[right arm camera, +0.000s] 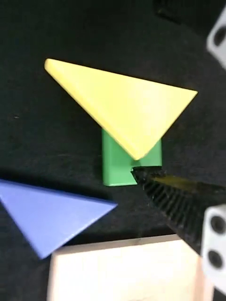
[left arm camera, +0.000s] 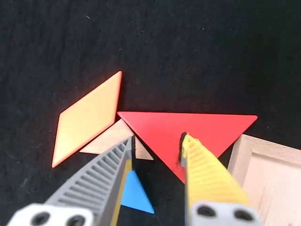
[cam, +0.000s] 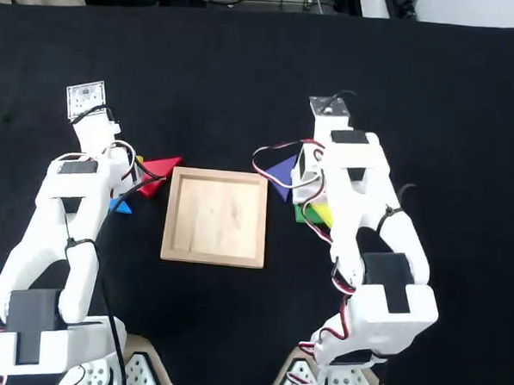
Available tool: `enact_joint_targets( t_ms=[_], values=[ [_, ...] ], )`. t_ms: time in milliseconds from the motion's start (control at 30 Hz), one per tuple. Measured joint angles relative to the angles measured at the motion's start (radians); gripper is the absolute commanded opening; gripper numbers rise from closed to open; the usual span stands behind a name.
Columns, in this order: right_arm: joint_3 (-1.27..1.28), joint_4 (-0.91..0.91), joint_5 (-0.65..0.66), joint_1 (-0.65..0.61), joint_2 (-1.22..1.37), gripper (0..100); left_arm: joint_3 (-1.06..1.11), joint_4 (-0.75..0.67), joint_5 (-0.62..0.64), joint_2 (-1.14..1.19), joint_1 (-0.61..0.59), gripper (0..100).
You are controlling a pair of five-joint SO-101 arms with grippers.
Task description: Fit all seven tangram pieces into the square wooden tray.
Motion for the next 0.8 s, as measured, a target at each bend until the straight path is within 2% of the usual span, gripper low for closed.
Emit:
enact_joint_targets(
  t_ms=[167,600,800],
  values=[
    [-0.008,-0.017,0.000,-0.002,0.060,37.6,0.000,0.000,0.000,0.000,0.000,18],
    [-0.061,0.049,0.005,-0.002,0.081,33.6,0.000,0.000,0.000,0.000,0.000,18],
    [-0.069,0.061,0.044,0.054,0.081,27.0,0.000,0.000,0.000,0.000,0.000,18]
  ],
)
